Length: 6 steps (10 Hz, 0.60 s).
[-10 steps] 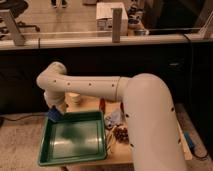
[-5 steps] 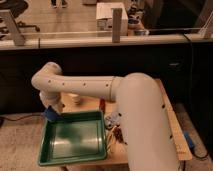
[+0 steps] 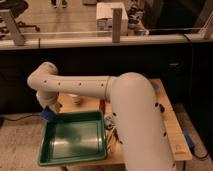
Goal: Place sponge in tray
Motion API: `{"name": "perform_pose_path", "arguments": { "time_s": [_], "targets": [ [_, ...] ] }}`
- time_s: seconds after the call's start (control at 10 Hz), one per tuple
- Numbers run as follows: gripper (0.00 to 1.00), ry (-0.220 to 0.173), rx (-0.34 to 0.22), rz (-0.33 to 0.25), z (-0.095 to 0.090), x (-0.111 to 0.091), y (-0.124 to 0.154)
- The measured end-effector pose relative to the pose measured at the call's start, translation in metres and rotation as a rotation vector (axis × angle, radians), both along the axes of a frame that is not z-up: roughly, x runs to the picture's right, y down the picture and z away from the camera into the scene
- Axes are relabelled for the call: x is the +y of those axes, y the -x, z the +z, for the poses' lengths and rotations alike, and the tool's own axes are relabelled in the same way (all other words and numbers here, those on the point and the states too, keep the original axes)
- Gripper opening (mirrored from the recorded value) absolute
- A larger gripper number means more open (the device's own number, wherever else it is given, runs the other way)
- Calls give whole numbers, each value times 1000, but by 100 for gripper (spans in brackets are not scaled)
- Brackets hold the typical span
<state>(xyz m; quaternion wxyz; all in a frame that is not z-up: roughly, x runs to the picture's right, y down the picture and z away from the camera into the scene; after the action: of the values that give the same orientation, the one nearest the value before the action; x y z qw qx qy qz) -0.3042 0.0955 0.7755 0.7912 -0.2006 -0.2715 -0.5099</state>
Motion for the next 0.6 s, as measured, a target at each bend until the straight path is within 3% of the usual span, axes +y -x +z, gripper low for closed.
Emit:
{"name": "perform_pose_path", "arguments": {
  "time_s": [0.2, 0.6],
  "targets": [
    [5, 0, -1, -5, -2, 9, 5],
    [5, 18, 22, 29, -6, 46, -30]
  ]
}}
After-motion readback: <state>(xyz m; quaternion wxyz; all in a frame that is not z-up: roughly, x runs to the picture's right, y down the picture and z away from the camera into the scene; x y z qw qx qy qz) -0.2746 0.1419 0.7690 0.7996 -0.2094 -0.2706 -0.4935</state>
